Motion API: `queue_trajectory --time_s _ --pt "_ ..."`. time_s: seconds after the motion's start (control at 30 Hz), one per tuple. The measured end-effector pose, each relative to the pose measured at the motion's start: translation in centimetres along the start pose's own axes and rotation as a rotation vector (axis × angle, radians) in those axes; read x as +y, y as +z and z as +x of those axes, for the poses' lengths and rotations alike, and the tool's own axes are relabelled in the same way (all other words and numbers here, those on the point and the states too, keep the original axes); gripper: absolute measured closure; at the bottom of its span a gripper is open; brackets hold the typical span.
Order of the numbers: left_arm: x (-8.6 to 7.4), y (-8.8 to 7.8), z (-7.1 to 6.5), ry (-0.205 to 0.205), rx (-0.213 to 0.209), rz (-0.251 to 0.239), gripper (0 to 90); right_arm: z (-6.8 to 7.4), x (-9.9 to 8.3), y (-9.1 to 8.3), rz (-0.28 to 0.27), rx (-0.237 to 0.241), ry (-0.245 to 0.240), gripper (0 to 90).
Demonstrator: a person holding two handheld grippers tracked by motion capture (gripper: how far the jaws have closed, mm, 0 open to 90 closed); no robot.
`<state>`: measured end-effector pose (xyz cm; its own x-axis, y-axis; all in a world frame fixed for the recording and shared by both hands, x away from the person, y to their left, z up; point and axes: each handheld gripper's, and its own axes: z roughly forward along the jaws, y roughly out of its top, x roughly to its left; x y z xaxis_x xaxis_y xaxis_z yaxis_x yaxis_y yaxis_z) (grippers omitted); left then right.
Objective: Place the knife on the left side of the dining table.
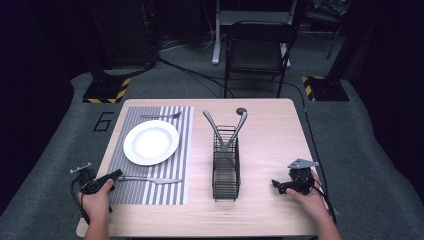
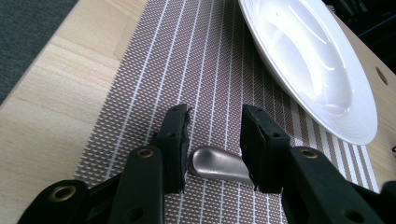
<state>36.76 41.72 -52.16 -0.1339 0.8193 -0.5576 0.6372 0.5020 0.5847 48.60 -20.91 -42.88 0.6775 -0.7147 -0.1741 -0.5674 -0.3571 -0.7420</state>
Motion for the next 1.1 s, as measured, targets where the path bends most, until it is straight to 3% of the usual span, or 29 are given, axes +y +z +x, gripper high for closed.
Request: queue_trajectory --time_s 0.2,0.37,0.47,0.6,0.67,0.73,0.9,1.1 --pt "0.0 -0.1 -0.2 0.019 -0.005 0.001 60.9 0.0 0.0 0.0 0.0 -0.001 0.001 0.0" --pt "0.0 -0.3 -1.1 0.056 -0.036 0.009 56.7 0.0 0.0 0.0 0.0 -0.001 0.001 0.0" --pt "0.0 -0.3 -2.0 0.108 -0.05 0.013 55.2 0.0 0.0 0.0 0.0 -0.001 0.0 0.0" --pt "-0.3 -0.3 -3.1 0.145 -0.057 0.018 53.5 0.0 0.0 0.0 0.0 -0.001 0.001 0.0" --pt "-0.4 -0.2 -3.7 0.19 -0.068 0.026 52.9 0.0 0.0 0.0 0.0 -0.001 0.001 0.0" --pt "-0.6 -0.2 -4.1 0.184 -0.068 0.025 52.6 0.0 0.0 0.0 0.0 -0.001 0.001 0.0" --pt "-0.9 -0.1 -5.3 0.256 -0.09 0.029 51.6 0.0 0.0 0.0 0.0 -0.001 0.001 0.0" --pt "-1.4 0.3 -6.1 0.296 -0.111 0.05 50.5 0.0 0.0 0.0 0.0 -0.001 0.001 0.0"
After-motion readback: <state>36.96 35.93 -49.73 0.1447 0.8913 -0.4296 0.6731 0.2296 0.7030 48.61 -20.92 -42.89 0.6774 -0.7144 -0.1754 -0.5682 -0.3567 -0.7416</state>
